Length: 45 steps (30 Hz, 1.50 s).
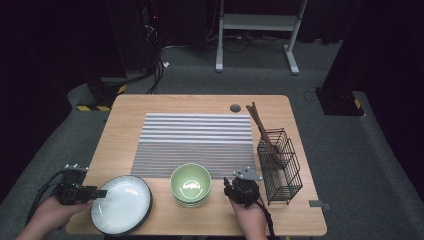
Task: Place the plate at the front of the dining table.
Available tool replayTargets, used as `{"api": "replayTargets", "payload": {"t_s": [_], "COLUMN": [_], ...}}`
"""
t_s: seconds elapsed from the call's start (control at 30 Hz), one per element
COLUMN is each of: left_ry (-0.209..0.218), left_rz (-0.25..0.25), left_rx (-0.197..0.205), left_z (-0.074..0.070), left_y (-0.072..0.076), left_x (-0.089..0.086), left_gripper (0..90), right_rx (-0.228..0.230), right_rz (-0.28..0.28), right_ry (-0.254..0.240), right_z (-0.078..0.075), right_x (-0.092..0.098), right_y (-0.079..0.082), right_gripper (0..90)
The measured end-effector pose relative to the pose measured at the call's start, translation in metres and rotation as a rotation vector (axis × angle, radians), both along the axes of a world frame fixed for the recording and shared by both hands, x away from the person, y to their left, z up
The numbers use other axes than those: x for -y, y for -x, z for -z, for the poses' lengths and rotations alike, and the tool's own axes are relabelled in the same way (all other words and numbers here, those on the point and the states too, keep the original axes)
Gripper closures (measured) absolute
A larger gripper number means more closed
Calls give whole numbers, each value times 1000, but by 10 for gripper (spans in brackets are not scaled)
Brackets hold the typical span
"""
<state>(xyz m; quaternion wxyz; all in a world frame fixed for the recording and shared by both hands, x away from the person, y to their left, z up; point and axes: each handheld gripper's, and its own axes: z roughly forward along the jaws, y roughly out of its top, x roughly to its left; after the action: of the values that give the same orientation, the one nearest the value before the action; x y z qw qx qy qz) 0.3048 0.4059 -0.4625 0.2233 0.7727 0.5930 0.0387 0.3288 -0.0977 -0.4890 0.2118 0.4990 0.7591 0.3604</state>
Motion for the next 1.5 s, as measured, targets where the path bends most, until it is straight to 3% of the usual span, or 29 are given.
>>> {"api": "replayTargets", "payload": {"t_s": [0.17,0.3,0.47,0.57,0.73,0.87,1.13,1.5], "left_ry": [3,6,34,41,58,89,44,41], "left_rz": [10,14,21,18,40,20,17,31], "left_rx": [-27,-29,-28,-22,-10,-18,-22,-48], "left_z": [3,4,7,8,10,11,11,9], "left_y": [-5,-6,-6,-7,-9,-11,-12,-16], "left_x": [1,1,1,1,-4,-6,-3,3], "left_gripper": [511,530,568,582,606,598,553,667], "right_rx": [2,26,30,32,43,26,1,-45], "right_rz": [-28,-48,-83,-95,-128,-142,-164,-228], "right_ry": [-14,6,-22,-66,-67,-95,-137,-178], "right_z": [-10,-17,-35,-43,-52,-58,-67,-74], "right_x": [-8,-13,-18,-18,-25,-32,-43,-68], "right_y": [1,3,1,-1,0,0,-4,-19], "right_gripper": [516,524,530,520,541,564,518,481]}}
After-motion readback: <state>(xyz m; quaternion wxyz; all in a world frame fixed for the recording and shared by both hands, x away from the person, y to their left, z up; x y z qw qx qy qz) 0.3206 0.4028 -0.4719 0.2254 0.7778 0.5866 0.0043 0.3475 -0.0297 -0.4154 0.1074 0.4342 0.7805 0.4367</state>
